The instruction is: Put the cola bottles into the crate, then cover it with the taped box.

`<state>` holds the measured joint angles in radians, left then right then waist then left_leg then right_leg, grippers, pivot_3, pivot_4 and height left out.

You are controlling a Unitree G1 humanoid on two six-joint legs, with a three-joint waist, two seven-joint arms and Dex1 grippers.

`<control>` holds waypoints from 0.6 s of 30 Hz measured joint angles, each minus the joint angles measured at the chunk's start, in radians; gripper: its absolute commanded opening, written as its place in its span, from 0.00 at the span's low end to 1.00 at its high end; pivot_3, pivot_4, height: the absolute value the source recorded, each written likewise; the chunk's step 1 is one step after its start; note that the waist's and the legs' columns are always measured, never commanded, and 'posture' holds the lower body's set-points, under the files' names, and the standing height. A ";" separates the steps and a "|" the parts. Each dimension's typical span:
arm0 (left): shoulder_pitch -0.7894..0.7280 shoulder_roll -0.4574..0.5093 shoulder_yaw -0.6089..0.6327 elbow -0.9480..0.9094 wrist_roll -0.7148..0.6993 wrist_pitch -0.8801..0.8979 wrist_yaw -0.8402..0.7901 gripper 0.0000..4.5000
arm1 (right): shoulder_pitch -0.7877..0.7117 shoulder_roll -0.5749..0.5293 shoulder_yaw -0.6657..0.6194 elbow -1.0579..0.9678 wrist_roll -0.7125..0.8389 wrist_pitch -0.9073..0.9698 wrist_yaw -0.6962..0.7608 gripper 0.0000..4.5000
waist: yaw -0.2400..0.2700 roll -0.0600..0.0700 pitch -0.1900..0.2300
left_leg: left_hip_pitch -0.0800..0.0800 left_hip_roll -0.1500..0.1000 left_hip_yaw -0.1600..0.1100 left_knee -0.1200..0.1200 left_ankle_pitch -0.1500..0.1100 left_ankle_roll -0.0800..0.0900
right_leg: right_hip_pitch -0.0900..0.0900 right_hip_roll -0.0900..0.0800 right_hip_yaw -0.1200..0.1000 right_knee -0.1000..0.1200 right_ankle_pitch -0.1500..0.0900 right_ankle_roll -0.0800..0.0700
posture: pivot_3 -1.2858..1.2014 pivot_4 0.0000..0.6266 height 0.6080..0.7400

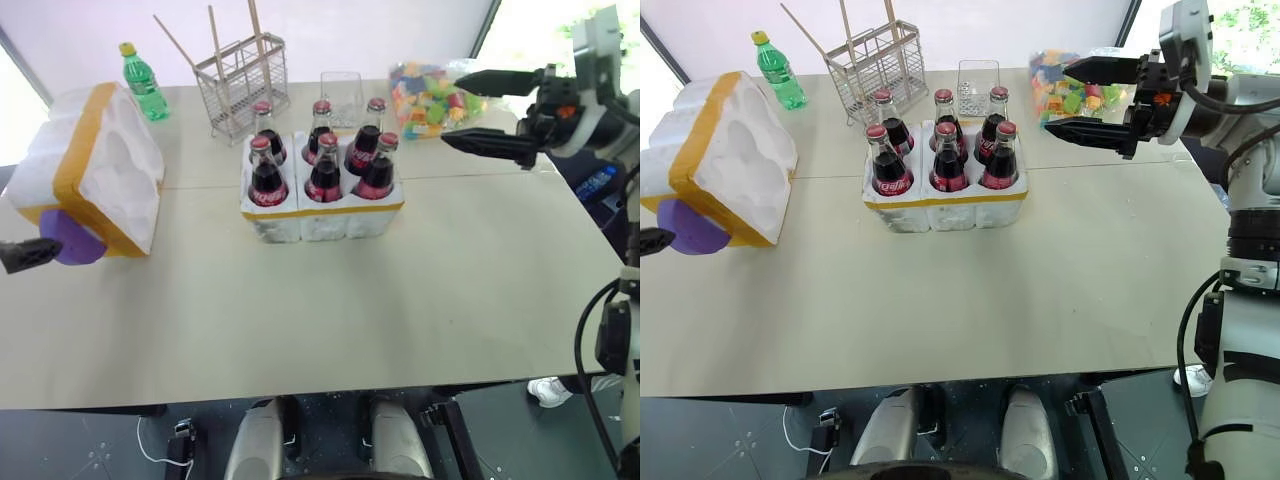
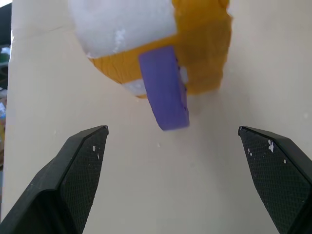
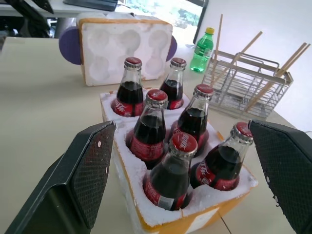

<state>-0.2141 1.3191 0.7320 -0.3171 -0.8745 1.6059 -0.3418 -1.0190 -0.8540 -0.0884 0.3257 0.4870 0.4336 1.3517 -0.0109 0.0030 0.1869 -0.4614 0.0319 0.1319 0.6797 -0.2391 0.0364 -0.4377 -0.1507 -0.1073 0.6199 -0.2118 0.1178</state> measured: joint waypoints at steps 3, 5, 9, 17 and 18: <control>-0.113 -0.051 -0.141 0.063 0.053 -0.003 0.044 1.00 | 0.024 0.009 -0.004 -0.061 0.010 0.016 -0.014 0.99 | -0.001 0.000 0.000 | 0.000 -0.001 0.002 0.000 0.000 0.000 | 0.000 0.000 0.000 0.001 0.000 0.000 | 0.52 0.24 0.97; -0.146 -0.067 -0.201 0.095 0.081 -0.004 0.052 1.00 | 0.043 0.006 -0.013 -0.088 0.012 0.022 -0.027 0.99 | -0.002 -0.001 0.000 | 0.000 -0.001 0.003 0.000 0.000 0.000 | -0.001 0.000 0.000 0.001 0.000 0.000 | 0.52 0.24 0.97; -0.202 -0.068 -0.296 0.179 0.142 -0.046 0.041 1.00 | 0.100 -0.018 -0.055 -0.128 0.024 0.053 -0.072 0.99 | -0.001 -0.001 0.000 | 0.000 -0.001 0.004 0.000 0.000 0.000 | -0.001 0.000 0.000 0.002 0.000 0.000 | 0.52 0.24 0.97; -0.378 -0.086 -0.531 0.381 0.246 -0.179 -0.067 1.00 | 0.196 -0.060 -0.123 -0.241 0.066 0.096 -0.124 0.99 | -0.001 -0.001 0.000 | 0.000 -0.001 0.004 0.000 0.001 0.000 | -0.002 0.000 0.000 0.003 0.000 0.000 | 0.52 0.24 0.97; -0.392 -0.091 -0.554 0.400 0.256 -0.186 -0.081 1.00 | 0.196 -0.062 -0.127 -0.256 0.075 0.102 -0.129 0.99 | -0.001 -0.001 0.000 | 0.000 -0.001 0.004 0.000 0.001 0.002 | -0.002 0.000 0.000 0.003 0.000 0.000 | 0.52 0.24 0.97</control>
<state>-0.6061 1.2282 0.1783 0.0831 -0.6187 1.4203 -0.4224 -0.8234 -0.9165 -0.2152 0.0698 0.5620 0.5359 1.2222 -0.0122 0.0019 0.1866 -0.4616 0.0307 0.1363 0.6800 -0.2378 0.0380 -0.4398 -0.1504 -0.1075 0.6229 -0.2116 0.1175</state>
